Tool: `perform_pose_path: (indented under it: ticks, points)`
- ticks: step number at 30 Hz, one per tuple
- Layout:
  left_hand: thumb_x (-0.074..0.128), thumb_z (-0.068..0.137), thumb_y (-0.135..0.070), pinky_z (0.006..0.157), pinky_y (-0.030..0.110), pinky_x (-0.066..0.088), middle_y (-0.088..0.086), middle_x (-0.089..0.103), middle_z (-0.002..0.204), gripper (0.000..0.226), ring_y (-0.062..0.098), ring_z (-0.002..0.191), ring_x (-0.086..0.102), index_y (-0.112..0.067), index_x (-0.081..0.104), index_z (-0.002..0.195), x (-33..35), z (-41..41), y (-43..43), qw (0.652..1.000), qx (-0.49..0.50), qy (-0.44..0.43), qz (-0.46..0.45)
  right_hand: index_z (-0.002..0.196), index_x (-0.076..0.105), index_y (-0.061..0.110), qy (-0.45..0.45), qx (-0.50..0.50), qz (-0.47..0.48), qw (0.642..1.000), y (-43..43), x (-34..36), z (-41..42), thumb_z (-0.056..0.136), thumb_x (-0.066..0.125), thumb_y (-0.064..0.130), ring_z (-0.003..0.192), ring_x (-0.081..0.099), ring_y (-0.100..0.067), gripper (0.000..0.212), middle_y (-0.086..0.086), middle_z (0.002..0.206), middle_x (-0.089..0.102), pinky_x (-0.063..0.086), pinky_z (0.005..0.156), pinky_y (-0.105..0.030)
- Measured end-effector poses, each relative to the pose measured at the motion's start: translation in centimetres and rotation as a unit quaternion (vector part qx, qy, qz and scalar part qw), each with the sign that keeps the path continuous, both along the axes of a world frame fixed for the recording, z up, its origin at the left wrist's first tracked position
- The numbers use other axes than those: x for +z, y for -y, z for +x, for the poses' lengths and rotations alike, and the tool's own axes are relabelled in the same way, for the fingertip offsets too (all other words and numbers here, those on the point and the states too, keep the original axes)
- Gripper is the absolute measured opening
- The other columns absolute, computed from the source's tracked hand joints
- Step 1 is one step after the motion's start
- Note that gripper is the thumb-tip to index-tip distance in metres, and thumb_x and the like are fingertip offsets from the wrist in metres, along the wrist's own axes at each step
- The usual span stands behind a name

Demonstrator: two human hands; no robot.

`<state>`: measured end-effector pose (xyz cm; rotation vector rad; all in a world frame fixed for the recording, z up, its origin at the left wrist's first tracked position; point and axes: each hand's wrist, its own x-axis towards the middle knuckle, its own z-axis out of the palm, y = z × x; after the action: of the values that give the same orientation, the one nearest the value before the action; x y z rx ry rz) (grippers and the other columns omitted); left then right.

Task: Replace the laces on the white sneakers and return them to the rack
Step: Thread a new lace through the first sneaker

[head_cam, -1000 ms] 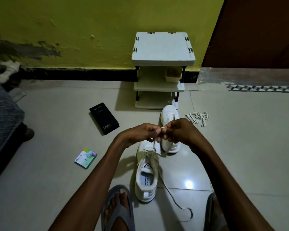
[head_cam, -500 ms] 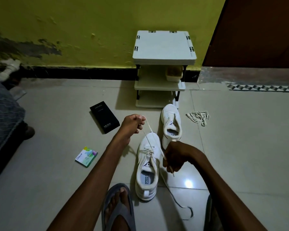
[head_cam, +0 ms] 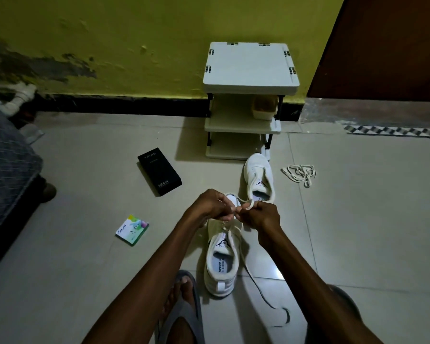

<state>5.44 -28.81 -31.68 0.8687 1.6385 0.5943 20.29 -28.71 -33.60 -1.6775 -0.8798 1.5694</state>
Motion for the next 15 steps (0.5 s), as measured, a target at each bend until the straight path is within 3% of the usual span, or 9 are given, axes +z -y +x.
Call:
perform_pose_path:
  ticks: [1, 3, 5, 6, 8, 10, 12, 15]
  points:
    - [0.068, 0.081, 0.008, 0.085, 0.042, 0.059, 0.022, 0.073, 0.080, 0.011, 0.027, 0.072, 0.072, -0.002, 0.072, 0.077, -0.1, -0.1, 0.0, 1.000, -0.001, -0.016, 0.009, 0.077, 0.071, 0.001, 0.011, 0.001, -0.002, 1.000, -0.1, -0.3, 0.0, 0.070, 0.084, 0.003, 0.078, 0.073, -0.032, 0.015, -0.021, 0.085, 0.074, 0.060, 0.078, -0.041]
    - [0.069, 0.074, 0.010, 0.081, 0.041, 0.061, 0.020, 0.073, 0.076, 0.016, 0.027, 0.072, 0.074, -0.005, 0.073, 0.074, -0.4, -0.5, -0.1, 0.997, -0.021, -0.065, 0.026, 0.088, 0.070, 0.006, 0.173, 0.064, 0.048, 0.982, -0.3, -0.5, 0.1, 0.070, 0.086, 0.024, 0.085, 0.072, -0.027, 0.030, -0.012, 0.087, 0.075, 0.057, 0.085, -0.041]
    - [0.069, 0.069, 0.010, 0.079, 0.043, 0.061, 0.017, 0.073, 0.072, 0.019, 0.028, 0.073, 0.074, -0.009, 0.072, 0.073, -0.5, -0.7, 0.0, 0.993, -0.044, -0.106, 0.032, 0.110, 0.064, 0.019, 0.354, 0.119, 0.138, 0.917, -0.1, -0.1, 0.2, 0.073, 0.082, 0.035, 0.101, 0.066, -0.024, 0.044, 0.000, 0.104, 0.071, 0.049, 0.087, -0.034]
    - [0.071, 0.066, 0.010, 0.077, 0.045, 0.061, 0.017, 0.073, 0.072, 0.021, 0.029, 0.074, 0.074, -0.010, 0.070, 0.075, -0.6, -0.8, 0.1, 0.992, -0.048, -0.115, 0.032, 0.116, 0.061, 0.024, 0.378, 0.149, 0.180, 0.896, 0.0, 0.1, 0.3, 0.075, 0.080, 0.035, 0.105, 0.063, -0.021, 0.047, 0.004, 0.111, 0.068, 0.046, 0.086, -0.032]
    - [0.075, 0.064, 0.008, 0.075, 0.047, 0.061, 0.018, 0.073, 0.076, 0.028, 0.029, 0.071, 0.074, -0.012, 0.064, 0.080, -0.9, -0.7, 0.3, 0.991, -0.043, -0.119, 0.032, 0.111, 0.067, 0.025, 0.348, 0.237, 0.220, 0.880, -0.1, 0.1, 0.2, 0.079, 0.078, 0.029, 0.097, 0.064, -0.012, 0.034, 0.008, 0.108, 0.069, 0.046, 0.081, -0.026]
    - [0.077, 0.065, 0.006, 0.075, 0.046, 0.061, 0.018, 0.074, 0.081, 0.034, 0.027, 0.067, 0.073, -0.013, 0.059, 0.086, -1.0, -0.6, 0.5, 0.992, -0.036, -0.120, 0.028, 0.086, 0.074, 0.022, 0.277, 0.289, 0.223, 0.889, -0.1, -0.6, 0.1, 0.081, 0.077, 0.019, 0.071, 0.067, -0.007, 0.007, 0.007, 0.083, 0.073, 0.056, 0.071, -0.032]
    - [0.079, 0.066, 0.006, 0.076, 0.045, 0.061, 0.017, 0.074, 0.083, 0.039, 0.027, 0.066, 0.073, -0.012, 0.055, 0.091, -1.2, -0.7, 0.6, 0.993, -0.023, -0.112, 0.021, 0.072, 0.072, 0.022, 0.283, 0.301, 0.250, 0.876, 0.0, -1.4, 0.0, 0.080, 0.074, 0.012, 0.058, 0.065, -0.007, 0.013, 0.006, 0.067, 0.069, 0.058, 0.062, -0.036]
    - [0.077, 0.074, 0.007, 0.076, 0.040, 0.061, 0.022, 0.073, 0.085, 0.039, 0.026, 0.064, 0.071, -0.008, 0.052, 0.098, -1.3, -1.0, 0.8, 0.998, 0.010, -0.065, 0.003, 0.070, 0.071, 0.022, 0.279, 0.312, 0.258, 0.871, -0.2, -1.8, -0.2, 0.079, 0.074, 0.009, 0.058, 0.063, -0.008, 0.016, 0.005, 0.066, 0.068, 0.052, 0.058, -0.024]
